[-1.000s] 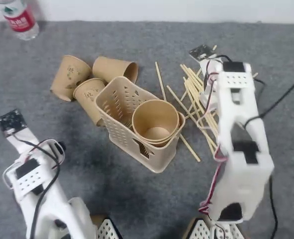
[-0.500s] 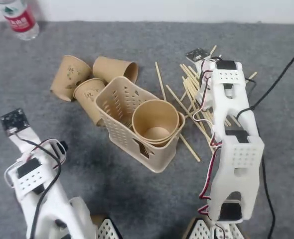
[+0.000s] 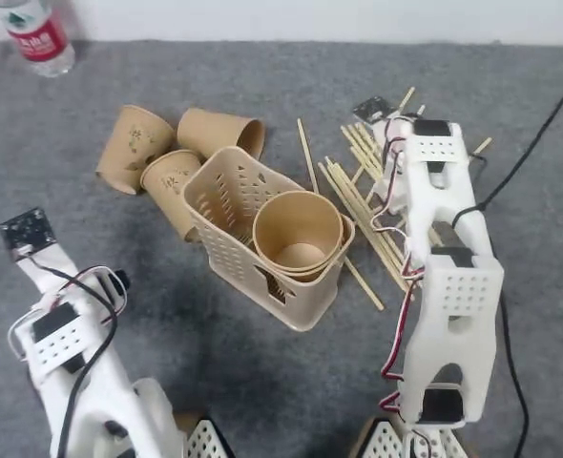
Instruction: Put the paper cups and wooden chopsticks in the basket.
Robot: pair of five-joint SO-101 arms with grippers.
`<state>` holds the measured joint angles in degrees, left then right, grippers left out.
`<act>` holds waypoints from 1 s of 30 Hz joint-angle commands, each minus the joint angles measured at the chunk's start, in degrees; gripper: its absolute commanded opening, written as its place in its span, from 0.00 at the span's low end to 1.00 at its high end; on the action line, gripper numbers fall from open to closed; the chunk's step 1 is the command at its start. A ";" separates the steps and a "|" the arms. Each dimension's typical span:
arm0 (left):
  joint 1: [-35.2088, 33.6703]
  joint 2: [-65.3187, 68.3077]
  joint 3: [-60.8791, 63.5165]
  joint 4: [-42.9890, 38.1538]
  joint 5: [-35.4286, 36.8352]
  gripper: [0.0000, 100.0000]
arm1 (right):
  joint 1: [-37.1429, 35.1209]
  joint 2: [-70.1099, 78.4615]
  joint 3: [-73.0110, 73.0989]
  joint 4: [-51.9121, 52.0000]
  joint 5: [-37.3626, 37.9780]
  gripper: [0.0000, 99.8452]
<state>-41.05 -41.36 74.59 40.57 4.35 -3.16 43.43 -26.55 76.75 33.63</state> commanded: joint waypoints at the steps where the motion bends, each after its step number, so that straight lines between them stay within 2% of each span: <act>1: 0.35 -1.41 -0.40 -1.05 0.00 0.28 | -0.31 -0.31 -0.53 0.22 0.62 0.05; 9: 0.35 -1.41 -0.40 -1.05 0.00 0.28 | 0.31 -0.57 -0.70 0.48 0.62 0.07; 20: 0.35 -1.41 -0.40 -1.14 0.00 0.28 | 0.40 -8.04 -1.14 5.14 0.62 0.07; 25: 0.35 -1.41 -0.40 -1.14 0.00 0.28 | 0.13 -12.35 -1.14 7.96 0.62 0.00; 30: 0.35 -1.41 -0.40 -1.14 0.00 0.28 | 0.57 -16.40 -1.05 8.66 0.62 0.01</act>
<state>-41.05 -41.36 74.59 40.57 4.35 -3.08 32.44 -26.29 84.57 33.63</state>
